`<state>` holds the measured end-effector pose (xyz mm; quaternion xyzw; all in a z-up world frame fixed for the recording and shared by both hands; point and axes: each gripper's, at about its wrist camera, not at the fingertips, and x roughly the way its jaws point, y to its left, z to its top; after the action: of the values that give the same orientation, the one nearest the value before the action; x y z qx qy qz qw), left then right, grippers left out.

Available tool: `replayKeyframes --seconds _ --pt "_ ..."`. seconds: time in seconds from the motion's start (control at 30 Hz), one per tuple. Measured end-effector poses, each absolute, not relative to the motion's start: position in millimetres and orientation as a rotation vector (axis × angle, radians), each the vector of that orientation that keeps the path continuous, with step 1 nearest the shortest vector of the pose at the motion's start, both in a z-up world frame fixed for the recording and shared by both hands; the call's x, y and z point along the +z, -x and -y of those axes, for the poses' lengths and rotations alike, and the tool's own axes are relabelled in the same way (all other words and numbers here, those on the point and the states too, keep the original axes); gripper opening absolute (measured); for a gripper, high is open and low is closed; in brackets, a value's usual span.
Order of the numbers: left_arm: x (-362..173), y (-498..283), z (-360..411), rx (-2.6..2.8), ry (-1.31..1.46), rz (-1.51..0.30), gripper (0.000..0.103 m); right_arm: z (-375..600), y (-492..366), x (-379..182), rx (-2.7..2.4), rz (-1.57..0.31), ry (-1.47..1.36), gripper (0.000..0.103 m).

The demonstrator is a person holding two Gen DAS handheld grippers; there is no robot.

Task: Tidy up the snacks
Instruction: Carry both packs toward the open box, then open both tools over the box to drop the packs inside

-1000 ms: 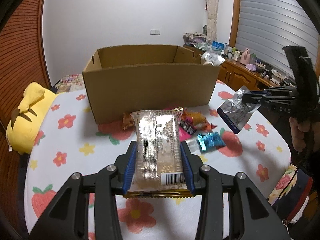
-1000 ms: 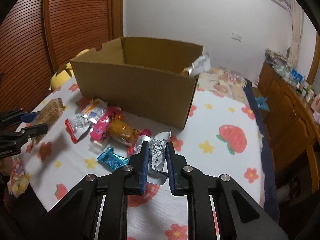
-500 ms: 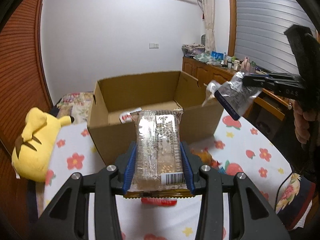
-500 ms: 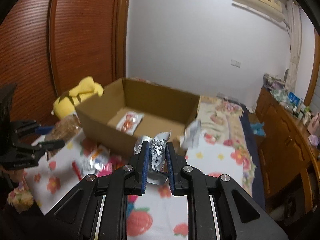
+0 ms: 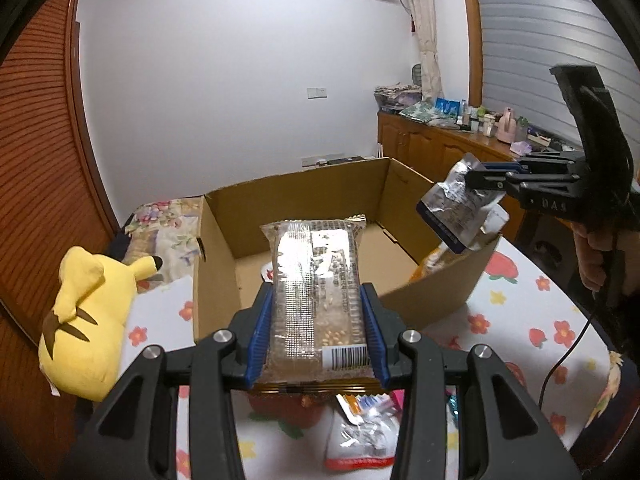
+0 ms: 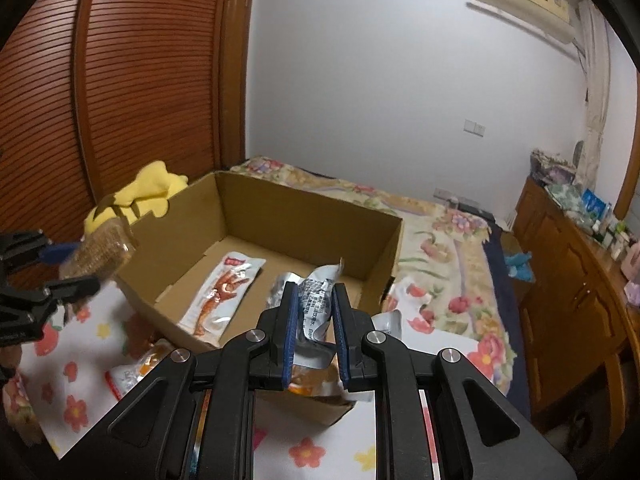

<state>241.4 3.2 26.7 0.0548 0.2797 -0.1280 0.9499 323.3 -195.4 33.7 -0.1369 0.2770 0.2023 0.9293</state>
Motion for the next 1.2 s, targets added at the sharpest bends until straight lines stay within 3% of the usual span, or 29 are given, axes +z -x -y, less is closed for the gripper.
replayKeyframes --seconds 0.47,0.63,0.73,1.13,1.2 --pt "15.6 -300.4 4.5 -0.275 -0.067 -0.624 0.041 188.7 -333.4 -1.7 0.446 -0.626 0.341 0.015" --pt "11.2 -315.2 5.3 -0.26 -0.055 -0.637 0.041 194.0 -335.6 -8.1 0.457 -0.65 0.324 0.019" --pt "8.3 -321.1 9.2 -0.246 -0.072 -0.64 0.042 197.7 -334.8 -7.2 0.462 -0.651 0.307 0.029" --pt "7.2 -327.5 11.8 -0.223 -0.078 -0.653 0.047 203.4 -317.5 -2.7 0.492 -0.646 0.269 0.035" --pt "9.9 -323.6 12.1 -0.224 -0.078 -0.649 0.052 203.1 -314.0 -0.3 0.485 -0.644 0.272 0.035"
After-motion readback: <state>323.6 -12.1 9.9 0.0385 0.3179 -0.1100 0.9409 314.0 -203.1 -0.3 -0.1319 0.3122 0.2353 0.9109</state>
